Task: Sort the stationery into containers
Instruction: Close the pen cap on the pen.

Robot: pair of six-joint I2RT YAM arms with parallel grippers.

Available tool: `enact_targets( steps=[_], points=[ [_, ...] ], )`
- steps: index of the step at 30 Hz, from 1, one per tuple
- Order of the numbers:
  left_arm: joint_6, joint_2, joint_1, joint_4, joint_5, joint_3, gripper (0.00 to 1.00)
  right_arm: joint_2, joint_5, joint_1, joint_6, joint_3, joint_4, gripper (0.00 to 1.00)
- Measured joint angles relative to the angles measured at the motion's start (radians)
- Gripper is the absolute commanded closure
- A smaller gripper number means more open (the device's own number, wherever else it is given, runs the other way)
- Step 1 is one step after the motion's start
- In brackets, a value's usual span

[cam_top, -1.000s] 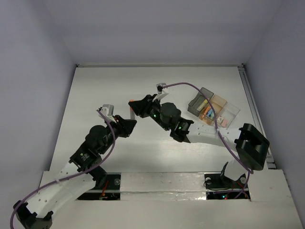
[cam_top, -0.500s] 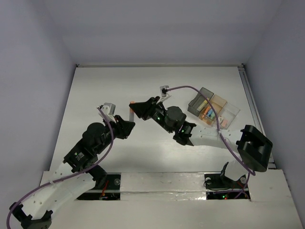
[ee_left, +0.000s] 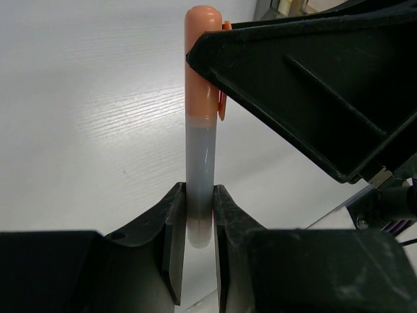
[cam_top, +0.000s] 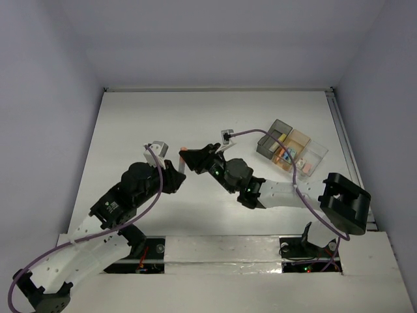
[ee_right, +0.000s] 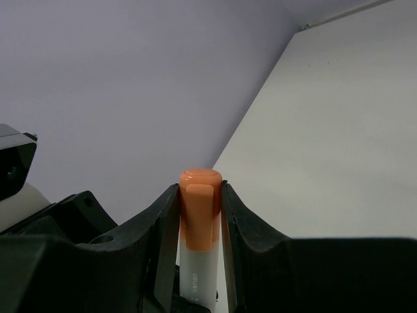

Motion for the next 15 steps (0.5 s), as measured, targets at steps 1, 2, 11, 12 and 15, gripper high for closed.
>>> enact_targets(
  steps=[1, 2, 11, 12, 15],
  points=[
    [0.003, 0.005, 0.0, -0.017, 0.001, 0.008, 1.0, 0.003, 0.01, 0.006, 0.005, -0.006, 0.008, 1.0],
    [0.009, 0.009, 0.0, -0.037, 0.003, 0.018, 1.0, 0.006, 0.021, 0.011, 0.014, -0.014, 0.02, 1.0],
    [0.029, 0.016, -0.005, -0.088, 0.02, 0.042, 1.0, -0.012, 0.087, 0.033, 0.066, -0.053, 0.031, 1.0],
    [0.028, 0.015, -0.005, -0.079, 0.026, 0.042, 1.0, -0.02, 0.09, 0.032, 0.066, -0.051, 0.021, 1.0],
    [0.019, 0.007, -0.004, -0.039, 0.036, 0.042, 0.85, -0.04, 0.068, 0.004, 0.072, -0.037, -0.01, 1.0]
  ],
)
